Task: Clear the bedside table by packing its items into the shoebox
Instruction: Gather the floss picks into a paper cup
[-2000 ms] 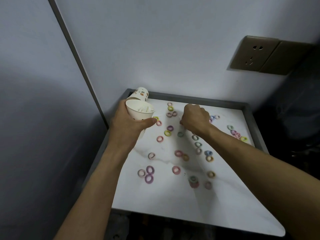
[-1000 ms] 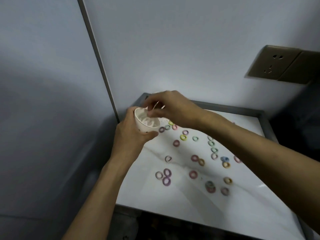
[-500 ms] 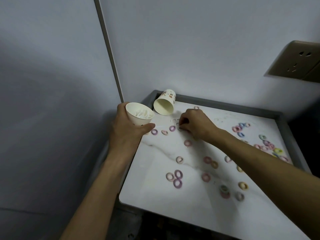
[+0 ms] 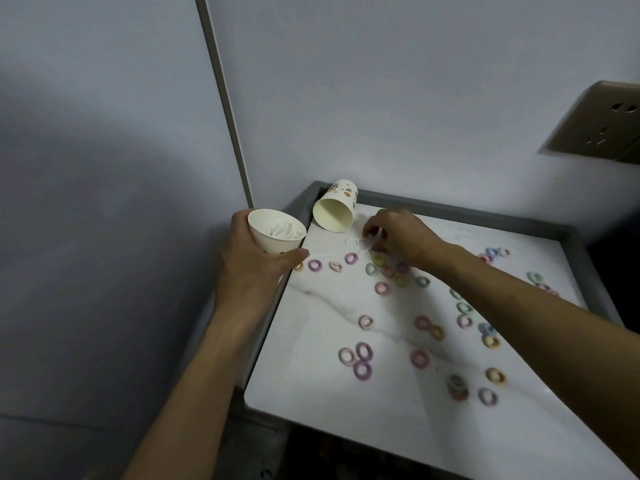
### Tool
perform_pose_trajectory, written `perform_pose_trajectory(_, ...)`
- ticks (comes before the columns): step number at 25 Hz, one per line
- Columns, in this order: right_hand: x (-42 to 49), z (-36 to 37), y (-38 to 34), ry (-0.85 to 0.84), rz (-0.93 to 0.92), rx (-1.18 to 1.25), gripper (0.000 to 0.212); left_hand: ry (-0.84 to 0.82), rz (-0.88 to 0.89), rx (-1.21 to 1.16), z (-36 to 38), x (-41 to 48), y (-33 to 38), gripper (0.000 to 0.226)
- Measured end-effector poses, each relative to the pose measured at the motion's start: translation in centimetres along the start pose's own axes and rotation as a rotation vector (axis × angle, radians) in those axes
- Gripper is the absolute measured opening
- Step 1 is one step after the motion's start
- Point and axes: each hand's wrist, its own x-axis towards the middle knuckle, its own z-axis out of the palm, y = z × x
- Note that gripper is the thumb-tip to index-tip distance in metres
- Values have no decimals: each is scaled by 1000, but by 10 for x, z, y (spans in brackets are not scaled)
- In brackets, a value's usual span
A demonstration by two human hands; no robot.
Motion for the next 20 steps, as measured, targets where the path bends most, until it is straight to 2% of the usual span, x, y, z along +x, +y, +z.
perform_pose_trajectory(3,8,3,-5,-11,-13,-90,13,-12,-9,-2,0,0,1,74)
perform_pose_trajectory(6,9,4,-10,-83,-58,-275,15,-10,-8,10,-1,0,1,73)
perform_pose_trajectory(11,-3,7,-10,16,-145,-471,18,-24,-15,19,-2,-1,0,73)
perform_pose_trajectory(14,-11,-3,-5,68,-37,-242,29,-34,-14,13,-2,-1,0,73)
perform_pose_trajectory(17,-17,-25,-17,244,106,197,9,-45,-8,6,-1,-1,-1,73)
perform_pose_trajectory(20,-23,-58,-51,365,5,498,7,-57,13,19,3,-2,0,75)
